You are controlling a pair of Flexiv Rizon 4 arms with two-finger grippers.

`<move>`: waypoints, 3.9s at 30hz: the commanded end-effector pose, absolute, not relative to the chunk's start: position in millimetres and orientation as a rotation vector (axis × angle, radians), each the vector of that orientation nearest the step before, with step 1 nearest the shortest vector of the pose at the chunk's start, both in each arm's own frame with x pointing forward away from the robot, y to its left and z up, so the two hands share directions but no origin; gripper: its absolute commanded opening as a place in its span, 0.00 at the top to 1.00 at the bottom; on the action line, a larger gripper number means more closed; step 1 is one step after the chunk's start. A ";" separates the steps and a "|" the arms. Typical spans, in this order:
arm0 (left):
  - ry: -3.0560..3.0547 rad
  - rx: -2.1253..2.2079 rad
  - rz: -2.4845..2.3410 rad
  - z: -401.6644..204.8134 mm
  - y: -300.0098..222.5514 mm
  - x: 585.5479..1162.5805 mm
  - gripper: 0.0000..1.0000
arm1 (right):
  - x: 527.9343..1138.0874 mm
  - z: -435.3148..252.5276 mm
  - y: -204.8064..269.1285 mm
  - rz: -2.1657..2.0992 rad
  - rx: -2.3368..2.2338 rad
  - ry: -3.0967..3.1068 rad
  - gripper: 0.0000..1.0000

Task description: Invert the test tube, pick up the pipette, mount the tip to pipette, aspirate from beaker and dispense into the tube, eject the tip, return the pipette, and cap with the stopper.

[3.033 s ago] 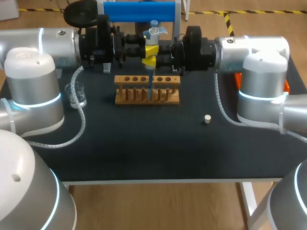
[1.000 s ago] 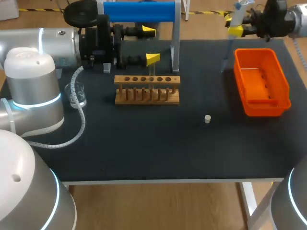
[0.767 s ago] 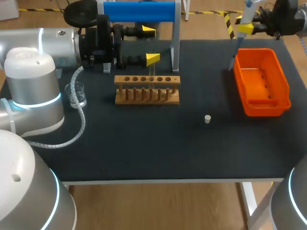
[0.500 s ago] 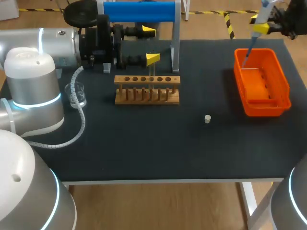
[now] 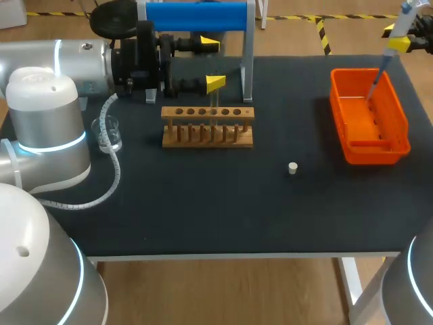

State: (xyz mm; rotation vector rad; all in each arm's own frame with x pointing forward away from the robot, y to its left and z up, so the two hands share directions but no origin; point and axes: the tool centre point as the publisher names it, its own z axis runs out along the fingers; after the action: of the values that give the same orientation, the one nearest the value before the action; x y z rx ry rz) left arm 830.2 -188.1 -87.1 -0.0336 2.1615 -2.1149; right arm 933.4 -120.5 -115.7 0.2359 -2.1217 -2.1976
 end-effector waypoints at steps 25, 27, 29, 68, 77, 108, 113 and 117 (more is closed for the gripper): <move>2.157 -0.035 -2.116 -87.7 -188.4 829.7 0.00 | 939.8 -140.9 -154.4 -2.176 0.254 -2.105 1.00; 2.157 -0.035 -2.116 -87.7 -188.4 829.7 0.00 | 939.7 -141.3 -154.7 -2.175 0.254 -2.106 1.00; 2.157 -0.035 -2.116 -87.7 -188.4 829.7 0.00 | 939.5 -141.5 -155.1 -2.174 0.252 -2.106 1.00; 2.157 -0.035 -2.116 -87.7 -188.4 829.7 0.00 | 939.0 -141.9 -156.0 -2.167 0.250 -2.110 1.00; 2.208 -0.033 -2.055 -73.3 -221.2 841.9 0.00 | 939.0 -141.9 -156.0 -2.167 0.250 -2.110 1.00; 2.224 -0.062 -1.970 -28.2 -422.4 894.6 0.00 | 939.0 -141.9 -156.0 -2.167 0.250 -2.110 1.00; 2.251 0.007 -1.992 -26.2 -444.3 898.7 0.00 | 939.0 -141.9 -156.0 -2.167 0.250 -2.110 1.00; 2.251 0.007 -1.992 -26.2 -444.3 898.7 0.00 | 939.0 -141.9 -156.0 -2.167 0.250 -2.110 1.00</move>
State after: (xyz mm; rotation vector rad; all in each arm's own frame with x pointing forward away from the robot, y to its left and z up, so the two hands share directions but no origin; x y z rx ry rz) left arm 892.0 -417.2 -23.6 0.0047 2.2514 -1.9894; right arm 936.7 -153.9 -141.6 0.2427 -2.1135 -2.1712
